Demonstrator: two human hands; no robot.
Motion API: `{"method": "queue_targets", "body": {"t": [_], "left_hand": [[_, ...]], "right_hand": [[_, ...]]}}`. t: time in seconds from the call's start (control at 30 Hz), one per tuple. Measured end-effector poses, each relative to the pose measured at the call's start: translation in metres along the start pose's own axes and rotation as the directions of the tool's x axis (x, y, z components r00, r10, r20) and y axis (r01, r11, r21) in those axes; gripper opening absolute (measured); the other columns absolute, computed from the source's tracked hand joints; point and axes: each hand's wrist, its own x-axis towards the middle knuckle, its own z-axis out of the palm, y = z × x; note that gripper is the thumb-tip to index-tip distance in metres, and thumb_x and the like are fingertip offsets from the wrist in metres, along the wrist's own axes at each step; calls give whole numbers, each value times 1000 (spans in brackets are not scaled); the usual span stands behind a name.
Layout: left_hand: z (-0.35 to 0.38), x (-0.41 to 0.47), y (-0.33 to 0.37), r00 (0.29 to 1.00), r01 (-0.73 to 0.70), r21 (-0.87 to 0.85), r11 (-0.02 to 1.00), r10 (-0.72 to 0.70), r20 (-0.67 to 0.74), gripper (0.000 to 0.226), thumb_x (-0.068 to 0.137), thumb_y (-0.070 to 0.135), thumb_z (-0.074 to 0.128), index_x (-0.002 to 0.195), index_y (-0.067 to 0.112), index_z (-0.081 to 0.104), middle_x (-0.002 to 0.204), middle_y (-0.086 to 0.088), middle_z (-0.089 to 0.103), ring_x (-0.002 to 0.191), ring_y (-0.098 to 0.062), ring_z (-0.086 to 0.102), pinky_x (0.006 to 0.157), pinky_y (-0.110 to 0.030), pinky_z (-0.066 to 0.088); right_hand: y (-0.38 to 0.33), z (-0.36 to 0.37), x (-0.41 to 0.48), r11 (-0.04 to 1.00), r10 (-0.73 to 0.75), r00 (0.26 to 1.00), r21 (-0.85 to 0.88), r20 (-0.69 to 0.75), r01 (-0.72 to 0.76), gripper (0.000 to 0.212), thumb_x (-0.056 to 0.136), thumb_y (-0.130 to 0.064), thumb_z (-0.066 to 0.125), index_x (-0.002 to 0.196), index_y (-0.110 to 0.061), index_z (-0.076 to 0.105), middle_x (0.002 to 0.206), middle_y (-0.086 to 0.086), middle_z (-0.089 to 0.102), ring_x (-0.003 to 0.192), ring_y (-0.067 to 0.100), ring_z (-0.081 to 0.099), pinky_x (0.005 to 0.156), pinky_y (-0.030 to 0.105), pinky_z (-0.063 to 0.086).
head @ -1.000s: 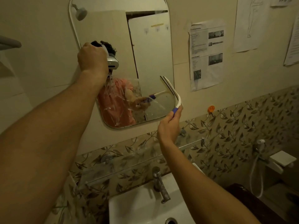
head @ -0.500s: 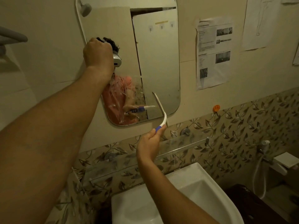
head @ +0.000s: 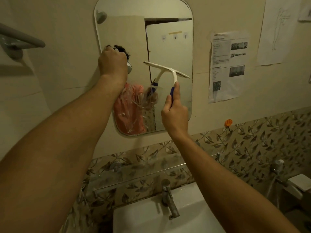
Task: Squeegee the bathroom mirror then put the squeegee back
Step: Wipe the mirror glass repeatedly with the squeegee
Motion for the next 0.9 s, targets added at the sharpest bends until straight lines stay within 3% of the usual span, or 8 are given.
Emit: {"method": "queue_targets", "body": {"t": [0.23,0.4,0.57,0.8,0.9], "left_hand": [[0,0,2,1000,24,9,1000,-24,-3,32,84,17,76,109,-1,68,112,-24,58,98,-35,61,72,-41,53],[0,0,2,999,29,4,1000,-29,-15,26,87,12,73,109,0,68,112,-24,58,98,-35,60,74,-42,53],[-2,-1,1,999,19,3,1000,-19,-39,22,89,8,70,107,-3,67,110,-25,57,98,-37,59,76,-44,53],[-5,-4,1,999,29,-2,1000,-29,-36,21,90,8,69,106,-6,67,112,-26,57,98,-37,60,78,-45,55],[-3,-3,1,999,25,-3,1000,-25,-48,21,91,8,68,107,-6,67,111,-27,57,97,-37,60,77,-45,56]], "right_hand": [[35,13,-24,991,-11,1000,-135,29,15,65,108,-38,32,156,-47,-11,62,3,55,50,20,53,53,43,54],[58,28,-66,989,47,999,-141,26,-42,66,108,-37,32,157,-46,-10,63,5,53,50,20,51,48,33,41],[69,39,-99,987,118,992,-112,40,-113,65,107,-37,33,157,-48,-9,60,2,51,50,20,52,51,40,52],[82,48,-130,979,192,981,-78,25,-190,66,107,-35,35,155,-50,-8,65,7,58,55,22,55,52,34,45],[88,49,-142,966,248,967,-94,55,-242,65,107,-38,33,151,-54,-13,69,7,59,58,22,58,55,36,50]]}}
